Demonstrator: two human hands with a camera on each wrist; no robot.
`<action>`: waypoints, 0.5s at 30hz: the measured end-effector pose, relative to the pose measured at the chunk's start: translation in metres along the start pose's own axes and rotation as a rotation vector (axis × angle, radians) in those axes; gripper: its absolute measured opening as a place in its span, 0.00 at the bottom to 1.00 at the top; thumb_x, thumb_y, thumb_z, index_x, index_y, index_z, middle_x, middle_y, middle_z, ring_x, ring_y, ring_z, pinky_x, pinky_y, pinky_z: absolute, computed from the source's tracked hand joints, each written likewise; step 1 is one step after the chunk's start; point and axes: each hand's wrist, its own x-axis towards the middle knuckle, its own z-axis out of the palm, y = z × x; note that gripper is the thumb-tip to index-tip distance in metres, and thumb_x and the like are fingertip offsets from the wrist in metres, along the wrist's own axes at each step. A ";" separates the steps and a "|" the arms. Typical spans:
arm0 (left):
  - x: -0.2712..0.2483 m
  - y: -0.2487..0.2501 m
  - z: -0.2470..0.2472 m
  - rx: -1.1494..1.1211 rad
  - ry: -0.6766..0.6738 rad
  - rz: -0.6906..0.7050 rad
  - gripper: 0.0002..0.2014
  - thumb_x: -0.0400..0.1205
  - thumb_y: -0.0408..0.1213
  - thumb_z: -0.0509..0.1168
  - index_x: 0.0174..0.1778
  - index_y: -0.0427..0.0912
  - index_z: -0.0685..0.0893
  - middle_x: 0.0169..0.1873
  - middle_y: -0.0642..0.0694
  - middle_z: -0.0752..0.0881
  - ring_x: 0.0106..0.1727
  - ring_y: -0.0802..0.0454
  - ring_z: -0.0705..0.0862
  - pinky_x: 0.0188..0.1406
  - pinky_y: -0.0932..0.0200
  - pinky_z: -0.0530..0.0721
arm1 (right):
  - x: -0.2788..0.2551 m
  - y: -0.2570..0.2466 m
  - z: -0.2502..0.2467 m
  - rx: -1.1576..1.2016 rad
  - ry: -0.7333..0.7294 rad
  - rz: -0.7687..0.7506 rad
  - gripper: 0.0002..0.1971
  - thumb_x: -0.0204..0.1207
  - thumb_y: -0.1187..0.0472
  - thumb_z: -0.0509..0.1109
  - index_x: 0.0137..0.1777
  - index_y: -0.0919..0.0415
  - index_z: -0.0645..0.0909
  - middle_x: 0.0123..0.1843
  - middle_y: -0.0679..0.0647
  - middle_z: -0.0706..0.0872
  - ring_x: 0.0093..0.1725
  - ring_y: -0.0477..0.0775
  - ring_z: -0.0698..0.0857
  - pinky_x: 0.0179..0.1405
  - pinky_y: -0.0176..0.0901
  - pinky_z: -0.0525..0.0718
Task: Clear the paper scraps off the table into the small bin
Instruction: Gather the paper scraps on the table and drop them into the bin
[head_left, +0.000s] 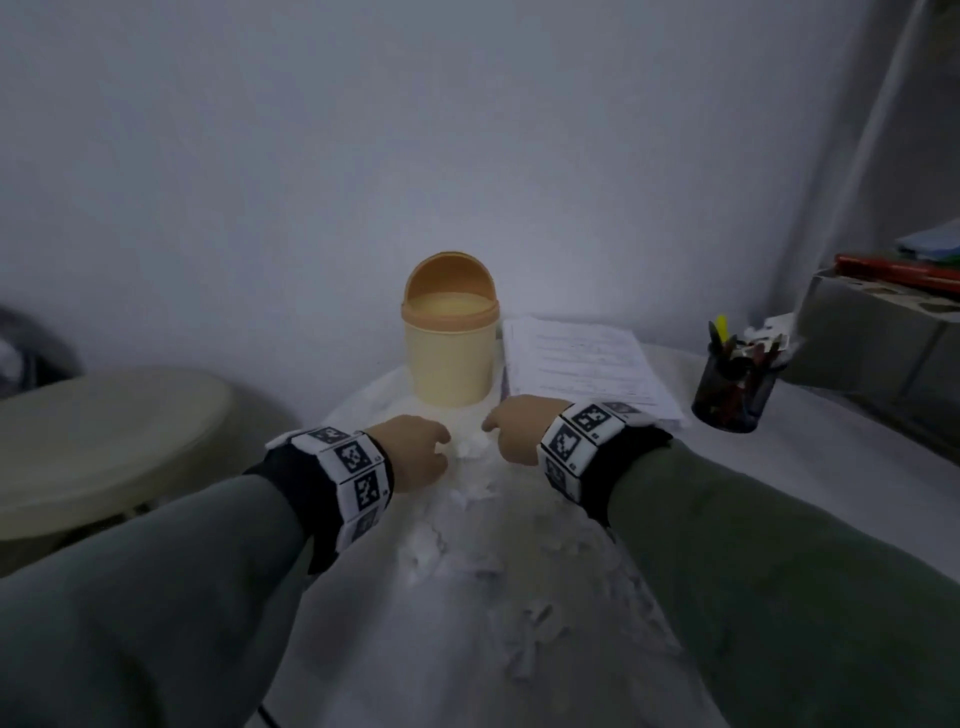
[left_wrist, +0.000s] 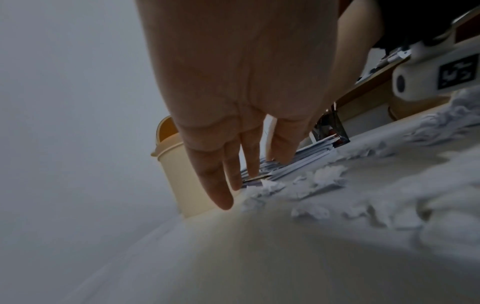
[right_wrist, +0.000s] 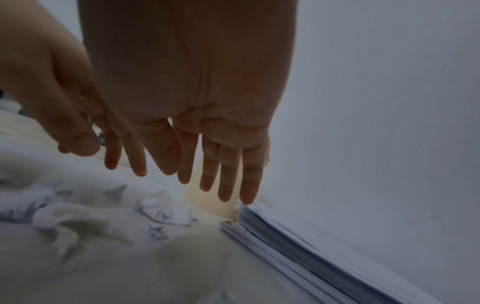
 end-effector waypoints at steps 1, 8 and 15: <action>0.002 -0.003 0.002 0.005 -0.006 0.003 0.25 0.87 0.44 0.52 0.81 0.45 0.63 0.80 0.43 0.65 0.80 0.46 0.65 0.78 0.54 0.66 | 0.007 -0.006 0.000 -0.007 -0.022 -0.015 0.23 0.82 0.66 0.56 0.77 0.61 0.69 0.78 0.59 0.72 0.76 0.60 0.73 0.75 0.52 0.73; 0.013 0.000 0.016 0.041 -0.018 0.062 0.20 0.85 0.39 0.57 0.73 0.40 0.74 0.71 0.40 0.77 0.72 0.43 0.76 0.70 0.53 0.73 | 0.027 -0.024 0.016 -0.120 -0.110 -0.085 0.23 0.84 0.66 0.54 0.79 0.62 0.66 0.78 0.59 0.70 0.77 0.58 0.71 0.71 0.46 0.69; 0.007 0.016 0.014 0.089 -0.090 0.089 0.18 0.86 0.37 0.53 0.65 0.34 0.81 0.65 0.37 0.81 0.66 0.40 0.79 0.67 0.52 0.75 | 0.012 0.003 0.035 -0.246 -0.167 -0.047 0.28 0.85 0.59 0.56 0.83 0.61 0.54 0.84 0.58 0.60 0.83 0.57 0.61 0.80 0.47 0.59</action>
